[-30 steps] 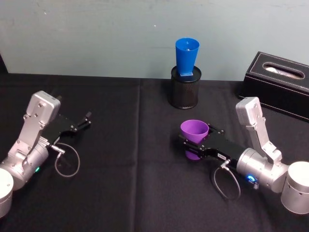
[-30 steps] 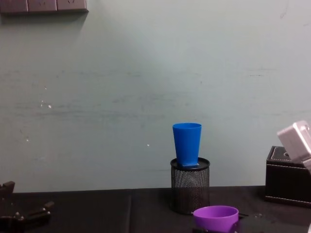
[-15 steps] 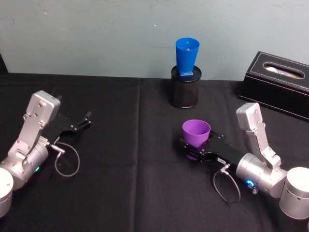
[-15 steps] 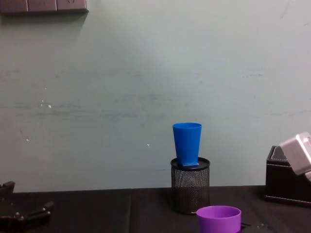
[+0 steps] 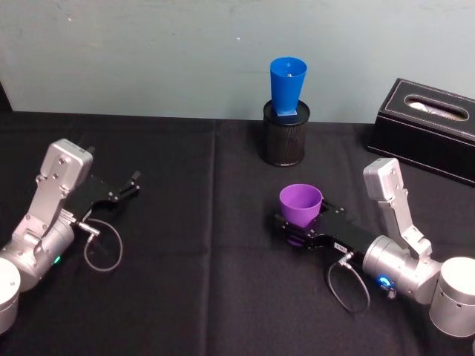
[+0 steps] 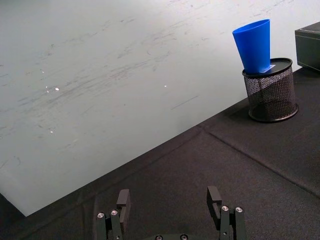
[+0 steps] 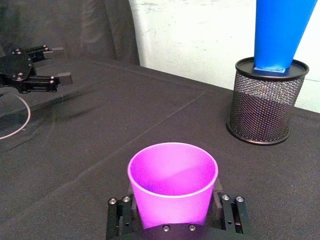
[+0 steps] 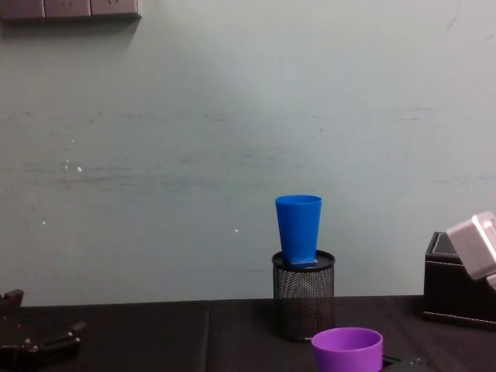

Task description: Pick up one cup with a gripper and tap it against the other cup.

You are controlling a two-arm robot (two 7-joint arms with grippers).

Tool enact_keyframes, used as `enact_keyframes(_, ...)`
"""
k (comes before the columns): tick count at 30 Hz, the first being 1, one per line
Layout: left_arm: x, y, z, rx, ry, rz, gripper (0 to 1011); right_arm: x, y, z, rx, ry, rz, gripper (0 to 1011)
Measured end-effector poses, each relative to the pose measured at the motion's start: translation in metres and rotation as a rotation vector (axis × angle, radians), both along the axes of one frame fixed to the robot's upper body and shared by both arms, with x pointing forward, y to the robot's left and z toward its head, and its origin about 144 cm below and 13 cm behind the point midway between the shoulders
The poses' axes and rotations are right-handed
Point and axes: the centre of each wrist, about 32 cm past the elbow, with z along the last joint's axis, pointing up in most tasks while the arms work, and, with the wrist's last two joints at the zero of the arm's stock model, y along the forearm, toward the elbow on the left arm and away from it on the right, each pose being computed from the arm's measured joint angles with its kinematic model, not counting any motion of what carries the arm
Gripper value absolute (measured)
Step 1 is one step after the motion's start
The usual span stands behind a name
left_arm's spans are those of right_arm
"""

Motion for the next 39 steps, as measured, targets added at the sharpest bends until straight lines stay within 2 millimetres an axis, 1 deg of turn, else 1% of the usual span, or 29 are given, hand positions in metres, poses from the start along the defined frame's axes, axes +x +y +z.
enact_keyframes(1,0.000,0.000,0.000,0.000,0.000,0.000,1005,0.000,0.000,0.000,0.000,0.000,0.000,853)
enact_keyframes(3,0.000,0.000,0.000,0.000,0.000,0.000,1005,0.000,0.000,0.000,0.000,0.000,0.000,883)
enact_keyframes(4,0.000,0.000,0.000,0.000,0.000,0.000,1004,0.000,0.000,0.000,0.000,-0.001,0.000,931)
enact_keyframes(7,0.000,0.000,0.000,0.000,0.000,0.000,1005,0.000,0.000,0.000,-0.001,-0.001,0.001,974)
enact_keyframes(8,0.000,0.000,0.000,0.000,0.000,0.000,1005,0.000,0.000,0.000,-0.001,-0.001,0.001,1003)
enact_keyframes(24,0.000,0.000,0.000,0.000,0.000,0.000,1005,0.000,0.000,0.002,0.001,-0.011,-0.001,1003)
enact_keyframes(39,0.000,0.000,0.000,0.000,0.000,0.000,1004,-0.009,-0.004,0.013,0.034,-0.099,-0.031,1002)
